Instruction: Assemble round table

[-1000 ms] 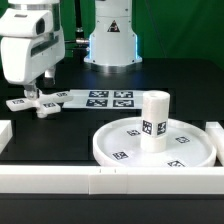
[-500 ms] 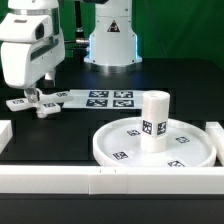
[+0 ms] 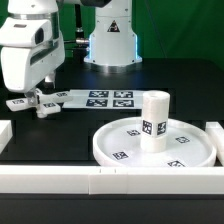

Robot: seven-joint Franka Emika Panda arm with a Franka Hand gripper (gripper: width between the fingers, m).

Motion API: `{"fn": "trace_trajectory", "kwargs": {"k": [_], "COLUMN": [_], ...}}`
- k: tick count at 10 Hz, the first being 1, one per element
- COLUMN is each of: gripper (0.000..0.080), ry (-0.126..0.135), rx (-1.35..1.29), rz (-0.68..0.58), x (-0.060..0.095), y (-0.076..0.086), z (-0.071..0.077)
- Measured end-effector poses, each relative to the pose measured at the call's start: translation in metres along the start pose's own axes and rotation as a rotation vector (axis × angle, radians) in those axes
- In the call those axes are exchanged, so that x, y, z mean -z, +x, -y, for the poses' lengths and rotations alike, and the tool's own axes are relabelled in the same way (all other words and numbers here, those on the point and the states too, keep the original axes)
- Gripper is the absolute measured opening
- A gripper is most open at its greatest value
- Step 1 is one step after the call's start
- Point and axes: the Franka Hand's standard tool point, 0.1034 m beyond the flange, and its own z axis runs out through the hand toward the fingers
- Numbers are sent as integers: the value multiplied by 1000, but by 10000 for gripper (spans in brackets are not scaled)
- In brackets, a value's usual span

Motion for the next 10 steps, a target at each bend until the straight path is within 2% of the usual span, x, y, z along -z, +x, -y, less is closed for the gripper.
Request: {"fn": "trace_trajectory", "kwargs": {"k": [6, 7, 8, 10], "gripper": [649, 522, 442, 442], "ry": [11, 14, 13, 13], "rx": [2, 2, 2, 2], "rz": [0, 0, 0, 0], "x": [-7, -8, -8, -8], "y": [0, 0, 0, 0], "z": [1, 2, 2, 2]}}
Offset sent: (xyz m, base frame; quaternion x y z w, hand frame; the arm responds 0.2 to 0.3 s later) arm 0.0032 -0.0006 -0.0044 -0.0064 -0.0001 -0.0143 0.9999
